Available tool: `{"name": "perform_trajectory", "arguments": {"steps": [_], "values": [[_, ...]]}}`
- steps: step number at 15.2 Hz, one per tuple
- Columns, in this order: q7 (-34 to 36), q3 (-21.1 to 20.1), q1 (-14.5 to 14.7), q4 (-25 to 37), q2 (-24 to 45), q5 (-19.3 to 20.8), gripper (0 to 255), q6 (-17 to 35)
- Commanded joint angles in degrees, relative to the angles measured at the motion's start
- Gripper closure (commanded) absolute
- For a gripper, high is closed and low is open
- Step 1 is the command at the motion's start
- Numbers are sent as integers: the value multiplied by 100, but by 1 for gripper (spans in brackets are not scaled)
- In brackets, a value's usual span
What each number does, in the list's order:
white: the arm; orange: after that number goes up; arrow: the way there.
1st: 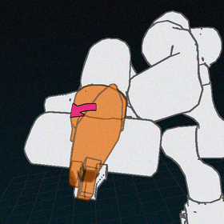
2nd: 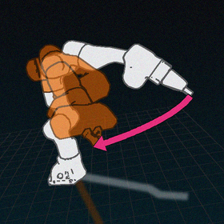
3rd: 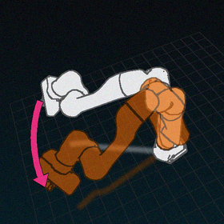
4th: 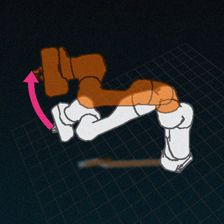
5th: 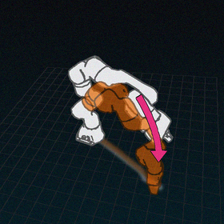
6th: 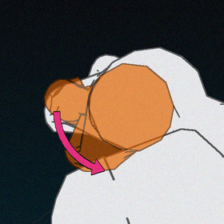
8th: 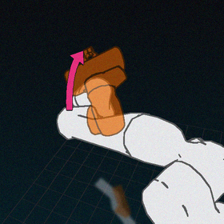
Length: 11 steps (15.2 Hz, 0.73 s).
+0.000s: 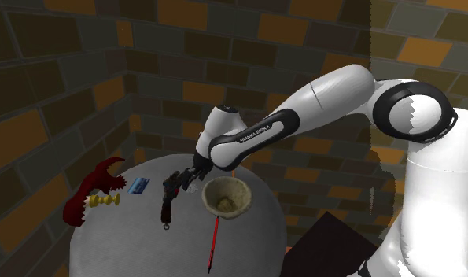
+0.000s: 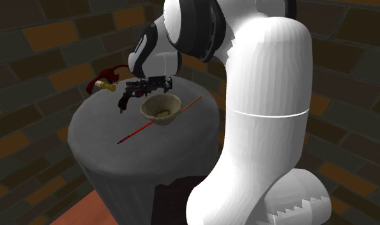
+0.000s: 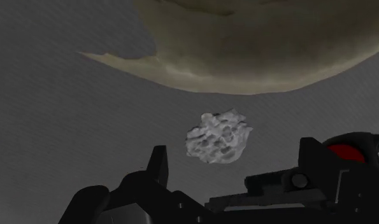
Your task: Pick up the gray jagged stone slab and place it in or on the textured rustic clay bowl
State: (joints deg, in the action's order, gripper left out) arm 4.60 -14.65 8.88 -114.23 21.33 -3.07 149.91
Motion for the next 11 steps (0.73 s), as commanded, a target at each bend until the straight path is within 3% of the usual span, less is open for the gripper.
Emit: {"name": "perform_trajectory", "arguments": {"steps": [1, 9, 10, 11], "values": [[42, 30, 50, 70, 192, 57, 0, 124], [41, 31, 51, 70, 191, 56, 0, 123], [41, 31, 51, 70, 191, 56, 255, 123], [41, 31, 51, 70, 191, 56, 255, 123]]}}
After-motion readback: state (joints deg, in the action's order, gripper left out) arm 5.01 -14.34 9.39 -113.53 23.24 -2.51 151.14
